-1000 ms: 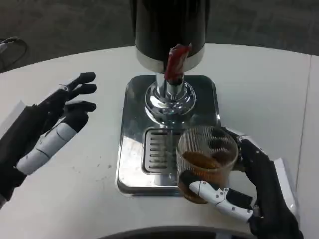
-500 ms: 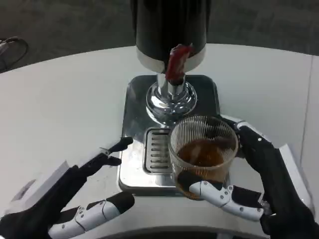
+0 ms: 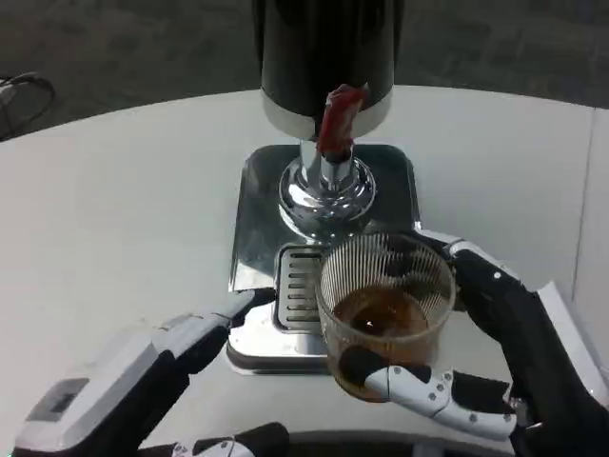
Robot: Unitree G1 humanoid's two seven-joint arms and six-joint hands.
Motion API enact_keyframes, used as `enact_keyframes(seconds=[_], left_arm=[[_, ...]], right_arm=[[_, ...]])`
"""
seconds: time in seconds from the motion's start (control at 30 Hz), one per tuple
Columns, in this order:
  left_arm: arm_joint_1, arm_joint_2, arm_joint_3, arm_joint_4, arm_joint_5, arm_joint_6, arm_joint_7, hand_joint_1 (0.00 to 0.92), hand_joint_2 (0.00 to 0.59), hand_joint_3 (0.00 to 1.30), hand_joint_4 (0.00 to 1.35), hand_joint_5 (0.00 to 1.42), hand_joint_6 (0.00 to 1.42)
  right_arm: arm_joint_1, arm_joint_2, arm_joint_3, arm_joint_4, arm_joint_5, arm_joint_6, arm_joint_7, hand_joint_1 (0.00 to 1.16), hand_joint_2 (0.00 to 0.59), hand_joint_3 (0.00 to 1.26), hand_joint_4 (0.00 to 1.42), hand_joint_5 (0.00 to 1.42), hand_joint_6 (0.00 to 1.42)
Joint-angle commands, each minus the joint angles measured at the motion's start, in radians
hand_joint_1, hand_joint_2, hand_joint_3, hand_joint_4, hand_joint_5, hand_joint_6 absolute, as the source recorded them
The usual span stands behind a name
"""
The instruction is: Grasp the cup under the faucet to collect the drink, then remove the cup.
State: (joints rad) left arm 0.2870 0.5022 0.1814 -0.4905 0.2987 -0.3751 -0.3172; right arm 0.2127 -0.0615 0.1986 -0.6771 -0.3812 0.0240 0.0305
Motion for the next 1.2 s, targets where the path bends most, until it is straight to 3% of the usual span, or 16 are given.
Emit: enact_keyframes(seconds=[0.03,0.43,0.7,1.2], left_arm=[[0.025,-0.011,0.021,-0.033,0.048,-0.016,0.033,0.0,0.106,0.1,0.02,0.12,0.11],[0.037,-0.005,0.067,-0.085,0.093,-0.012,0.048,0.0,0.103,0.09,0.0,0.08,0.09],[0.056,-0.009,0.059,-0.138,0.177,0.026,0.036,0.0,0.1,0.04,0.0,0.01,0.05],[0.077,-0.012,0.054,-0.172,0.188,0.045,0.036,0.0,0.089,0.03,0.0,0.0,0.02]], right_arm=[[0.008,0.0,-0.006,-0.046,0.032,-0.01,0.01,0.87,0.21,0.69,0.8,0.86,0.44],[0.022,-0.012,0.009,-0.067,0.03,-0.01,0.019,0.87,0.21,0.71,0.8,0.87,0.45],[0.046,-0.024,0.006,-0.088,0.045,-0.01,0.038,0.87,0.21,0.71,0.82,0.87,0.45],[0.075,-0.029,0.008,-0.126,0.042,-0.01,0.046,0.88,0.213,0.72,0.84,0.87,0.46]])
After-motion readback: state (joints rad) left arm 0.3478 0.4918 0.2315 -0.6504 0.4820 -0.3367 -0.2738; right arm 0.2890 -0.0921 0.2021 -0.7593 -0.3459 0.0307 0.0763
